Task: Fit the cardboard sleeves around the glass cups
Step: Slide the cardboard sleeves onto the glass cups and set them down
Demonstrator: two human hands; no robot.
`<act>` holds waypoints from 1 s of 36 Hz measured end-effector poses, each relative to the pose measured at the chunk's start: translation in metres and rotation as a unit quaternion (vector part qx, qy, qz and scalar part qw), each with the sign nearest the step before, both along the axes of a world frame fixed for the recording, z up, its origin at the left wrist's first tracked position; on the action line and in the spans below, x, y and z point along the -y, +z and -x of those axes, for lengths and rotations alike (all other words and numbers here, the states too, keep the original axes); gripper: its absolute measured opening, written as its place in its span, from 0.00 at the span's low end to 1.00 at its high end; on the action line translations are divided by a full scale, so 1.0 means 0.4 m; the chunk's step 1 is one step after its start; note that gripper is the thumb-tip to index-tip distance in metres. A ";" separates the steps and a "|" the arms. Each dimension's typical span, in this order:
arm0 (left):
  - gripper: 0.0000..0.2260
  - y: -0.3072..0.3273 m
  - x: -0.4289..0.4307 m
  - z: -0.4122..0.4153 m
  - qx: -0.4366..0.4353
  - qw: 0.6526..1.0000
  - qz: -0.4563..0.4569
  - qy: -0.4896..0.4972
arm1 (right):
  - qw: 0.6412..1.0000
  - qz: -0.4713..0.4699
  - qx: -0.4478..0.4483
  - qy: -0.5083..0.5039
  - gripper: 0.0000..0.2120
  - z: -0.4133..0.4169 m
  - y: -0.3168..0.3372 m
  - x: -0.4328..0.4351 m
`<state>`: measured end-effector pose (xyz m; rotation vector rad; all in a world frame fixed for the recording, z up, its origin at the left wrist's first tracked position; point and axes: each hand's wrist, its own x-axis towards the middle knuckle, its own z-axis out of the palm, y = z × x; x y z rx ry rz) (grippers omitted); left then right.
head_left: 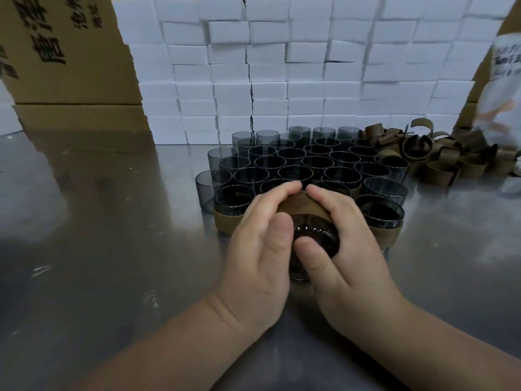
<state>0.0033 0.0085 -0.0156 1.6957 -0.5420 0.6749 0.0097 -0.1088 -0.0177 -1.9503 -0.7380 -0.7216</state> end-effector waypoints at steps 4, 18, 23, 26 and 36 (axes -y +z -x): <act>0.22 -0.010 0.003 -0.010 0.041 0.998 -0.011 0.038 | 1.000 -0.012 0.010 -0.008 0.29 0.000 -0.002 -0.013; 0.21 -0.013 0.021 -0.005 0.081 0.993 0.011 0.086 | 0.998 -0.051 0.035 -0.021 0.26 0.007 -0.016 -0.018; 0.21 -0.010 0.028 -0.009 0.097 0.989 0.008 0.110 | 0.997 -0.063 0.029 -0.025 0.26 0.007 -0.016 -0.021; 0.21 -0.009 0.031 -0.010 0.101 0.988 0.006 0.119 | 0.997 -0.065 0.027 -0.027 0.26 0.007 -0.016 -0.020; 0.20 -0.020 0.024 -0.019 0.122 0.986 0.001 0.114 | 0.998 -0.060 0.017 -0.012 0.26 0.010 -0.017 -0.021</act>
